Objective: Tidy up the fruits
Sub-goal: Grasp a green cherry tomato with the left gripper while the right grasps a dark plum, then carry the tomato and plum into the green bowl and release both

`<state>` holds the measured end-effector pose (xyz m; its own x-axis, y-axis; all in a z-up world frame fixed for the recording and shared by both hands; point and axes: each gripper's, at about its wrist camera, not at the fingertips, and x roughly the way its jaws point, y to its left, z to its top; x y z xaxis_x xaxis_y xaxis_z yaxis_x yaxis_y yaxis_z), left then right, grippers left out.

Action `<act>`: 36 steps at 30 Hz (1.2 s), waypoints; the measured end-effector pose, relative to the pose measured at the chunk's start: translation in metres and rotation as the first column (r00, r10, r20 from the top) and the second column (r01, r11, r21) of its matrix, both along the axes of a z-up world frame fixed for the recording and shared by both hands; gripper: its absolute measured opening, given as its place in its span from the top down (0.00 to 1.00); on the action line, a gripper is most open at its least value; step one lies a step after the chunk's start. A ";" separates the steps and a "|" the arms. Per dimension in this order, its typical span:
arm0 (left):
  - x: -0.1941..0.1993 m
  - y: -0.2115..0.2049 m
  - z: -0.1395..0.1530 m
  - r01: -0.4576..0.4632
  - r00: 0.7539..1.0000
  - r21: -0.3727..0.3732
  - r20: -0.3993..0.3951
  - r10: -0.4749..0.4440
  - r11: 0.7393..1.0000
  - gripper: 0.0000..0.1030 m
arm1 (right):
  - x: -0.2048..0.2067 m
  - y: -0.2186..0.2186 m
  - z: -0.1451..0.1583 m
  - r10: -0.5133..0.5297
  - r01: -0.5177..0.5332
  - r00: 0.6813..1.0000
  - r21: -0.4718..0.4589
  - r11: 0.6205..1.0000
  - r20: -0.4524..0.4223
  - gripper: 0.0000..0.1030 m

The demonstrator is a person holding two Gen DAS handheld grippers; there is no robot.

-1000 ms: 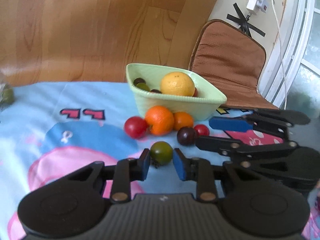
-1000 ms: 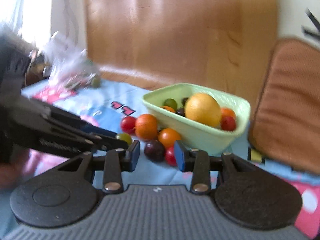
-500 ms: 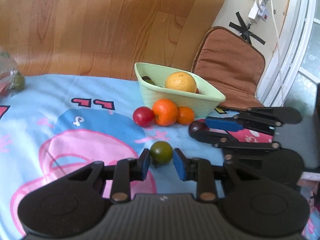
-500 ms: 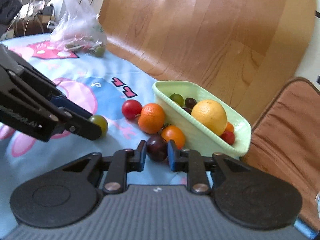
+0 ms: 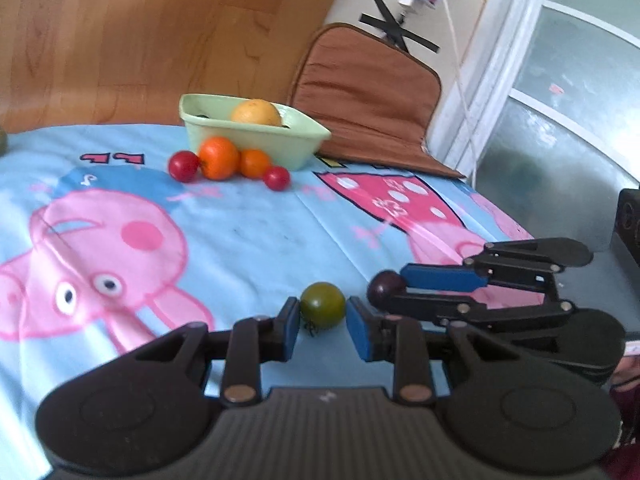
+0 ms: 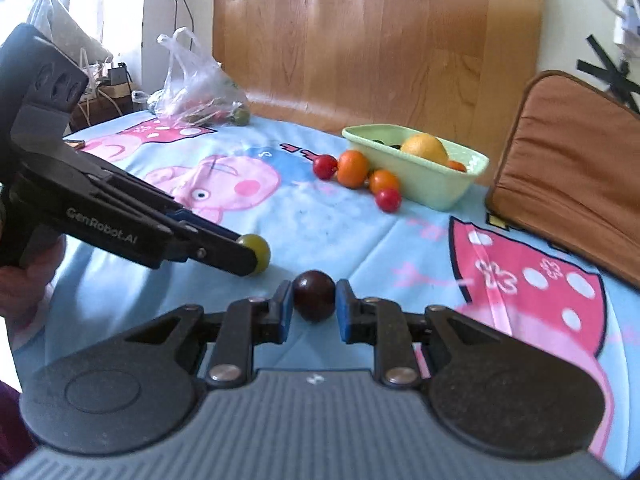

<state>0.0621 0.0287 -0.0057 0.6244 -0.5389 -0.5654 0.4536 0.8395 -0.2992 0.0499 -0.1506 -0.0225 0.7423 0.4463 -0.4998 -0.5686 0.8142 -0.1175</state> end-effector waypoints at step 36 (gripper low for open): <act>0.017 -0.003 0.013 -0.051 0.999 0.018 0.011 0.050 0.999 0.74 | 0.013 -0.004 -0.004 -0.011 0.018 0.999 0.123 0.992 -0.051 0.70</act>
<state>0.0788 0.0253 0.0074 0.6564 -0.4964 -0.5681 0.4134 0.8666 -0.2795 0.0628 -0.1545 -0.0266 0.7246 0.4963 -0.4782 -0.5592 0.8289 0.0130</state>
